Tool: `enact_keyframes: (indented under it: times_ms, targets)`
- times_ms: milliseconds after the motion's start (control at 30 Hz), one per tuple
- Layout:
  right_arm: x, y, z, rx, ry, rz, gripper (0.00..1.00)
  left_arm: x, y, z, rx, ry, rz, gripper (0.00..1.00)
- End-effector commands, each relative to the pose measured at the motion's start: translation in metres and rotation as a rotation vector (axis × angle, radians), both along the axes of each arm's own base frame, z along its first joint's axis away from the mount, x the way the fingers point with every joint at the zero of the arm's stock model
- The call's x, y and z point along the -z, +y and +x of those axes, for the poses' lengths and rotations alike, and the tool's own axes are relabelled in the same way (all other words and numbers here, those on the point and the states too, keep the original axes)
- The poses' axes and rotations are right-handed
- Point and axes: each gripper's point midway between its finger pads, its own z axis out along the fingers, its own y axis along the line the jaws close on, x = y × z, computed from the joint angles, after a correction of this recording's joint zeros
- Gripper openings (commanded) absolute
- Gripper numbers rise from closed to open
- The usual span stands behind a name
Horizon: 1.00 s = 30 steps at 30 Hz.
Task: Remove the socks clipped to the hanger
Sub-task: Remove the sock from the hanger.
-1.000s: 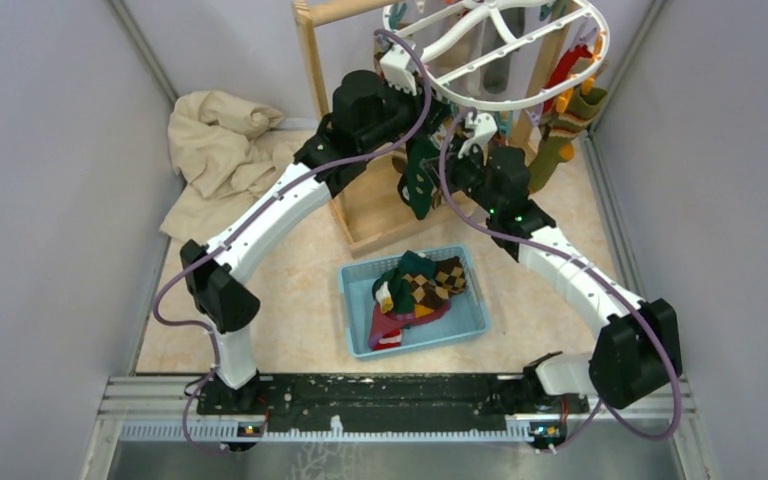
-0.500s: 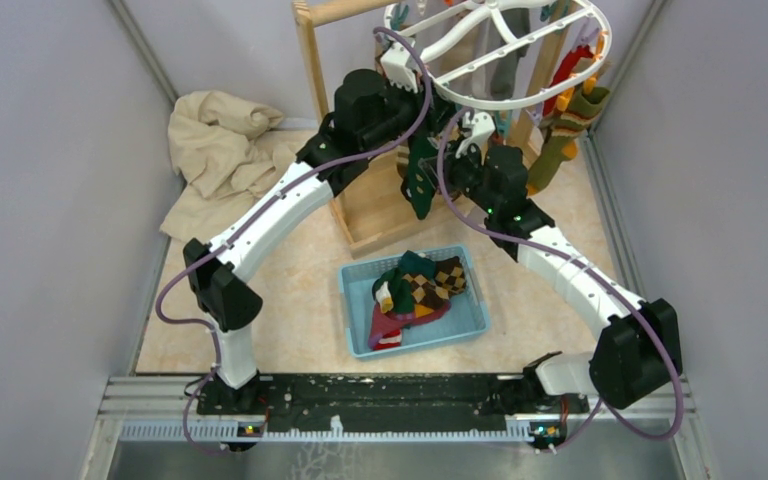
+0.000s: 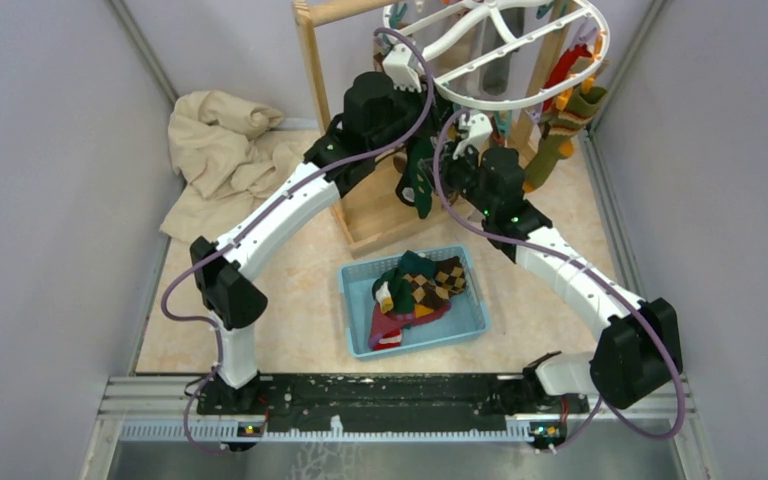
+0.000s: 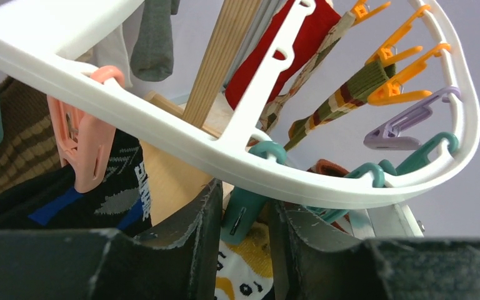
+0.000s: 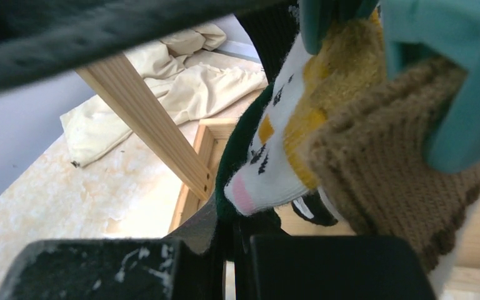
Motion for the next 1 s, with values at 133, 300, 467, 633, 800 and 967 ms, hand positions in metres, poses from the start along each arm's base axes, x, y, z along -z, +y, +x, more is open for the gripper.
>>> enact_keyframes:
  times_ms: [133,300,467,633,800,967]
  targets:
    - [-0.025,0.005,-0.001,0.002,-0.083,-0.018,0.00,-0.005,-0.006,0.004,-0.031,0.004,-0.034,0.54]
    - [-0.021,0.006,-0.004,-0.010,-0.081,-0.024,0.00,-0.006,-0.006,0.008,-0.042,-0.016,-0.034,0.59]
    - [-0.019,0.005,-0.006,-0.016,-0.079,-0.031,0.00,-0.008,-0.008,0.012,-0.054,-0.023,-0.045,0.52]
    - [-0.016,-0.001,-0.007,0.008,-0.077,-0.050,0.00,-0.014,-0.001,0.016,-0.092,-0.037,-0.047,0.40]
    - [-0.010,-0.008,-0.007,0.041,-0.067,-0.067,0.00,-0.019,0.009,0.016,-0.129,-0.054,-0.027,0.40]
    - [-0.007,-0.015,-0.008,0.074,-0.062,-0.078,0.00,-0.023,0.017,0.014,-0.141,-0.076,0.000,0.39]
